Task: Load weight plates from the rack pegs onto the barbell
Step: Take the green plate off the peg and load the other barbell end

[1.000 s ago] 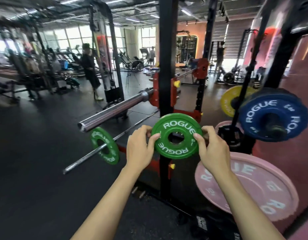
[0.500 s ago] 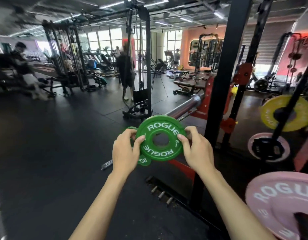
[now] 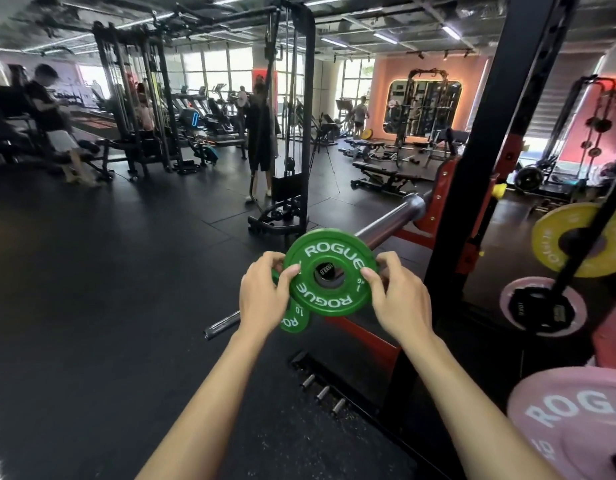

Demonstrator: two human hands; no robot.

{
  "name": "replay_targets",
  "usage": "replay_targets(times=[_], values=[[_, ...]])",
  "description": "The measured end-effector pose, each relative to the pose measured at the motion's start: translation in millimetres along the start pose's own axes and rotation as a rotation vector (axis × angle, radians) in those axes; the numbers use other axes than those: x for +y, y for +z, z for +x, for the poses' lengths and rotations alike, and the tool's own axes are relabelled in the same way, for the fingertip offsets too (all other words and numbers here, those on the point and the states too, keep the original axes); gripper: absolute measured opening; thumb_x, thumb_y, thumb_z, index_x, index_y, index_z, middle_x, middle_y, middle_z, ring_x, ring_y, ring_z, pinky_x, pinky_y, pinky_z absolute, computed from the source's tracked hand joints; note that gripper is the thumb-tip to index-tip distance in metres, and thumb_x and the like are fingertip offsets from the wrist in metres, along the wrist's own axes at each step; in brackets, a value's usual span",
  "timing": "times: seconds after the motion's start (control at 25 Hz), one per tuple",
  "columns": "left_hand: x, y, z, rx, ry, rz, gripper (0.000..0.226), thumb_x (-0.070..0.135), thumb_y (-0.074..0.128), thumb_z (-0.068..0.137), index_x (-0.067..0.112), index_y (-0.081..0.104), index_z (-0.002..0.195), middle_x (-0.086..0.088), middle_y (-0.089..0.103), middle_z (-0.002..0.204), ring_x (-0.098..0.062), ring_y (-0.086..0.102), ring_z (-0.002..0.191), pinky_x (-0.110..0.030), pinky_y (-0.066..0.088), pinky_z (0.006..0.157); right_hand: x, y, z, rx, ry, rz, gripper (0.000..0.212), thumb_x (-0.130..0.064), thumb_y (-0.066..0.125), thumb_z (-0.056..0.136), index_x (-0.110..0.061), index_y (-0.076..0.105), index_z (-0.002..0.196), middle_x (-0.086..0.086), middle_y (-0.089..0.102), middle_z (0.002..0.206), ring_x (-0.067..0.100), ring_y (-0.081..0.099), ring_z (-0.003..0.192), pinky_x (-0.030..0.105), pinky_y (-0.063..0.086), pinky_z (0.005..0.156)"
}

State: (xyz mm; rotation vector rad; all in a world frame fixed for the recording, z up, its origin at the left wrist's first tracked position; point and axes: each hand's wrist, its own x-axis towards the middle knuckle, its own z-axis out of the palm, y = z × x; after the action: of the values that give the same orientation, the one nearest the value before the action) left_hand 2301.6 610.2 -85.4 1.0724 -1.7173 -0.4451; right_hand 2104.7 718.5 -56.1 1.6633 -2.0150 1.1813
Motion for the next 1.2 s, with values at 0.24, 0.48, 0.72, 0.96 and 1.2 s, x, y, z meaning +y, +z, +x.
replay_targets(times=[0.24, 0.48, 0.72, 0.96, 1.2], values=[[-23.4, 10.4, 26.9, -0.07, 0.072, -0.062, 0.027, 0.044, 0.061, 0.093, 0.021, 0.062, 0.105, 0.01, 0.061, 0.091, -0.015, 0.055, 0.088, -0.037, 0.043, 0.079, -10.9, 21.6, 4.8, 0.122, 0.077, -0.071, 0.025, -0.041, 0.052, 0.095, -0.018, 0.053, 0.105, -0.008, 0.058, 0.081, 0.022, 0.059, 0.079, 0.033, 0.042, 0.061], [-48.6, 22.0, 57.9, -0.187, 0.253, -0.183, 0.033, 0.052, 0.056, 0.093, 0.021, 0.061, 0.106, 0.01, 0.062, 0.089, -0.015, 0.056, 0.087, -0.037, 0.045, 0.08, -31.1, 35.1, -10.4, 0.263, 0.183, -0.204, 0.027, -0.039, 0.055, 0.094, -0.014, 0.056, 0.105, -0.003, 0.062, 0.081, 0.02, 0.06, 0.078, 0.029, 0.039, 0.06], [-49.6, 43.3, 84.6, -0.318, 0.263, -0.243, 0.031, 0.047, 0.06, 0.093, 0.02, 0.062, 0.109, 0.004, 0.066, 0.095, -0.02, 0.058, 0.092, -0.047, 0.047, 0.085, -45.2, 41.5, -7.5, 0.292, 0.289, -0.399, 0.028, -0.044, 0.052, 0.094, -0.018, 0.052, 0.104, -0.003, 0.06, 0.079, 0.021, 0.058, 0.077, 0.032, 0.04, 0.055], [-49.7, 62.9, 102.3, -0.365, 0.275, -0.268, 0.031, 0.049, 0.06, 0.092, 0.022, 0.063, 0.109, 0.01, 0.065, 0.093, -0.017, 0.058, 0.09, -0.048, 0.047, 0.087, -31.7, 48.7, 6.4, 0.299, 0.359, -0.41, 0.027, -0.045, 0.051, 0.094, -0.02, 0.052, 0.104, -0.001, 0.065, 0.083, 0.024, 0.061, 0.079, 0.035, 0.044, 0.058], [-46.7, 104.9, 121.4, -0.366, 0.251, -0.34, 0.029, 0.05, 0.061, 0.092, 0.025, 0.061, 0.107, 0.013, 0.063, 0.089, -0.014, 0.058, 0.083, -0.05, 0.049, 0.083, 0.8, 53.2, 32.3, 0.314, 0.384, -0.41, 0.027, -0.046, 0.053, 0.094, -0.021, 0.053, 0.105, -0.005, 0.063, 0.081, 0.018, 0.058, 0.072, 0.029, 0.034, 0.057]])
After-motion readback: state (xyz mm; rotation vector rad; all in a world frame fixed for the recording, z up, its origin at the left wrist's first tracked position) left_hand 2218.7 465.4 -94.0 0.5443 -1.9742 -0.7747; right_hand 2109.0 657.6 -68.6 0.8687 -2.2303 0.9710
